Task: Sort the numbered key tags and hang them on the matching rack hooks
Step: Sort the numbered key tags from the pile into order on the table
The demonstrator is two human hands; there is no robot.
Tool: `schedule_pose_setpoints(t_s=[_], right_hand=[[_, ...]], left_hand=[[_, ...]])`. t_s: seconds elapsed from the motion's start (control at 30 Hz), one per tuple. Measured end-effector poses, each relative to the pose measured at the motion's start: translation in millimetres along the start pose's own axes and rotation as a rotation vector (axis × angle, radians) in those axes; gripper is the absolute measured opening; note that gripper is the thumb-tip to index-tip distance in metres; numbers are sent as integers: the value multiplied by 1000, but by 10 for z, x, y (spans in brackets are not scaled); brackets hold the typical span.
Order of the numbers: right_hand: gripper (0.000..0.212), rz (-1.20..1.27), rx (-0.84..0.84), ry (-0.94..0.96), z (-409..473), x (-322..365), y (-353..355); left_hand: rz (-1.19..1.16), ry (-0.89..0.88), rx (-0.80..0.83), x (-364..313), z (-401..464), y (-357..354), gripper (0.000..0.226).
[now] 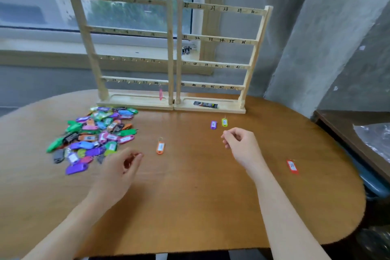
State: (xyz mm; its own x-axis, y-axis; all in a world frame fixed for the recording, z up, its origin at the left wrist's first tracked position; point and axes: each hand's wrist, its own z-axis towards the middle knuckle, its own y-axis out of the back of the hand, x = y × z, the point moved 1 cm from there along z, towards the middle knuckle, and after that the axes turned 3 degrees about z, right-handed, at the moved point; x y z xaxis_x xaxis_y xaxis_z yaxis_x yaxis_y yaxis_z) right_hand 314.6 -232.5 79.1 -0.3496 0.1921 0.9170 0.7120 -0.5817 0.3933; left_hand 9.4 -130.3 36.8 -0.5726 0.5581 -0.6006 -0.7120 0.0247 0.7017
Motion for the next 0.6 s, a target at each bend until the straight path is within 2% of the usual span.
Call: schedule_pose_setpoints(t_s=[0.07, 0.2, 0.37, 0.43, 0.5, 0.6], right_hand=[[27, 12, 74, 33, 17, 138, -421], [23, 18, 207, 95, 33, 431, -1260], [15, -27, 334, 150, 19, 706, -2120], [12, -94, 337, 171, 42, 721, -2326], [11, -175, 340, 174, 69, 707, -2445], [20, -302, 339, 203, 127, 627, -2568]], left_hand=[[40, 98, -101, 418, -45, 379, 21], [90, 274, -212, 1052, -131, 917, 19], [140, 203, -172, 1454, -87, 1047, 7], [157, 203, -134, 1529, -52, 992, 16], [153, 196, -110, 1513, -43, 934, 15], [235, 166, -51, 1437, -79, 867, 20]])
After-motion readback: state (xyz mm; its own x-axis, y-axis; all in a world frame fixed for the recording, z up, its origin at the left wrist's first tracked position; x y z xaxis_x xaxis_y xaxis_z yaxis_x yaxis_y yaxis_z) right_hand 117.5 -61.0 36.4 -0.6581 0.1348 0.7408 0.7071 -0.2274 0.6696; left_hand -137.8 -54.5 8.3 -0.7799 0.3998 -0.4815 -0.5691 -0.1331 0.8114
